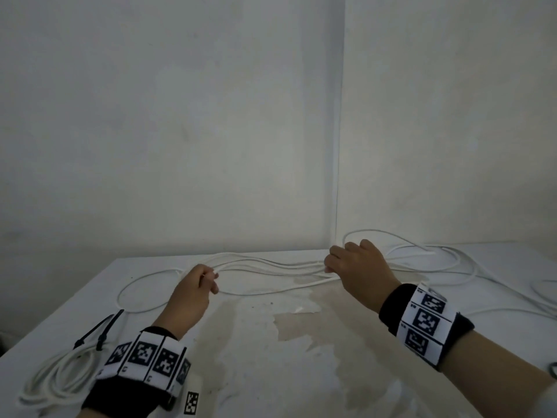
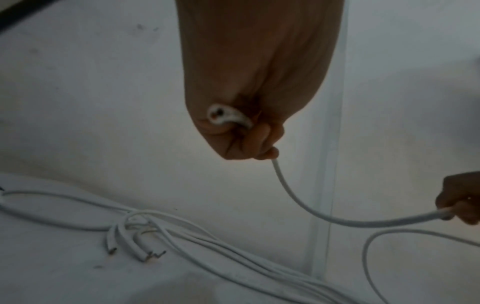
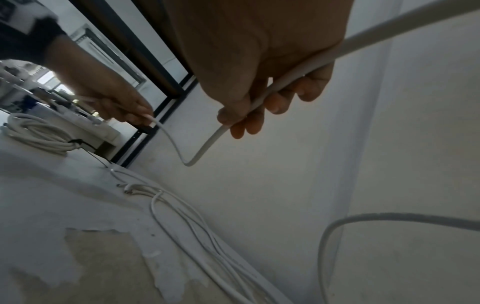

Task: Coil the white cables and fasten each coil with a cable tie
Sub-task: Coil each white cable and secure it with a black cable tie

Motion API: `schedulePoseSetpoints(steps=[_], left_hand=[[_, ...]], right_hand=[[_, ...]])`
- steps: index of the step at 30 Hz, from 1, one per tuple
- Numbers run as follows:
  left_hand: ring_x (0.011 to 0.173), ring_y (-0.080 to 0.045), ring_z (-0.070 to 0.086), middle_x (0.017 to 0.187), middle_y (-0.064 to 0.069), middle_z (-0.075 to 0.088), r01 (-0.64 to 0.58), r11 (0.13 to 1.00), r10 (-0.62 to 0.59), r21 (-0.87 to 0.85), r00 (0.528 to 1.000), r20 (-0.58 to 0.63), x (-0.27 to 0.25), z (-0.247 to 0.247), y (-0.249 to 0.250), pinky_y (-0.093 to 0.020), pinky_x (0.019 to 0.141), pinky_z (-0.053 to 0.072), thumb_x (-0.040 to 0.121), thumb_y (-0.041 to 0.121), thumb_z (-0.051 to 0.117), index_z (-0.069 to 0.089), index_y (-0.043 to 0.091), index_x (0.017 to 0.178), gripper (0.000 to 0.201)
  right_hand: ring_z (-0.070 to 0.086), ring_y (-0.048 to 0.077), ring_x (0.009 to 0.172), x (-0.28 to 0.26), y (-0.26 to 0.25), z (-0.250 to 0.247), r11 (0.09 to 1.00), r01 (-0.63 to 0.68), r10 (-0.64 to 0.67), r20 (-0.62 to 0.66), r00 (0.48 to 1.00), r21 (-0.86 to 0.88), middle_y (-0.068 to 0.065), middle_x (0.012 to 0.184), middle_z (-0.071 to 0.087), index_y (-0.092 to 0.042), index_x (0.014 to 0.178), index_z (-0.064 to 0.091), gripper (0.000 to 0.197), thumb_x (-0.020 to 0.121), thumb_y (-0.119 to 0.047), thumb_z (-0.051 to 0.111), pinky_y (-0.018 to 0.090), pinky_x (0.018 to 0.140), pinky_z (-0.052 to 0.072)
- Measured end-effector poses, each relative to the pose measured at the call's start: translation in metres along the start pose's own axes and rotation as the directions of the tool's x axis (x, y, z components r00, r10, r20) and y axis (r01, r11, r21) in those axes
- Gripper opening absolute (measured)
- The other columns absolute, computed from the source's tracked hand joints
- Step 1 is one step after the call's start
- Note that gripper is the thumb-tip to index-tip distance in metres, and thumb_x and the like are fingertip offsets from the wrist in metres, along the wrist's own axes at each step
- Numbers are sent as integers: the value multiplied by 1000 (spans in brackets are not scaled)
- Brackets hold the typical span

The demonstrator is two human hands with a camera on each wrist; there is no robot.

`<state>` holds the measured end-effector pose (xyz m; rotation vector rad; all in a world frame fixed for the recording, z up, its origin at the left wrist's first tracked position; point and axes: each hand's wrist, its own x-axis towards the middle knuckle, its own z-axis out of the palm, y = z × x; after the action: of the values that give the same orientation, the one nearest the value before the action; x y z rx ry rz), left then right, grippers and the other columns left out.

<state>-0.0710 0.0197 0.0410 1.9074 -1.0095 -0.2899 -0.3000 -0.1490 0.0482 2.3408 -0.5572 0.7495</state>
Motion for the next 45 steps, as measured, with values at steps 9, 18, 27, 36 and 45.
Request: schedulePoseSetpoints(steps=[9,18,27,36,45], left_hand=[[54,-5,41,61,6,46,-146,987,152,-72,983,101,-15,20,45,-15,49,31,96,15,43,63,9,95,21],[39,9,45,39,21,50,-107,974,160,-200,950,268,-36,19,70,-6,43,33,96,16,43,67,7,86,27],[38,3,41,37,16,45,-133,958,198,-256,948,251,-40,16,74,-7,43,31,92,15,52,66,9,83,18],[37,5,41,38,17,48,-117,948,188,-297,956,225,-39,10,71,-6,42,31,92,8,52,68,2,91,17],[39,-3,31,42,12,36,-115,942,188,-316,959,212,-39,12,70,-10,43,26,93,18,51,71,12,88,22]], right_hand=[[44,16,53,21,-49,-12,952,283,-233,-318,919,118,-6,62,52,-23,66,58,32,93,-33,44,29,59,22],[52,17,51,43,-42,-27,909,54,34,-203,979,414,-6,61,58,-20,62,62,35,86,-36,43,25,61,23],[40,6,53,41,-35,-45,572,-201,102,174,979,795,-9,63,53,-9,98,64,23,92,-29,53,18,58,29],[61,15,56,28,-22,-38,841,-34,139,-155,978,540,-7,68,65,-22,85,70,31,87,-31,41,17,46,41],[50,3,67,35,-27,-47,558,-303,64,324,944,773,-16,80,62,-25,101,64,20,96,-23,44,28,69,39]])
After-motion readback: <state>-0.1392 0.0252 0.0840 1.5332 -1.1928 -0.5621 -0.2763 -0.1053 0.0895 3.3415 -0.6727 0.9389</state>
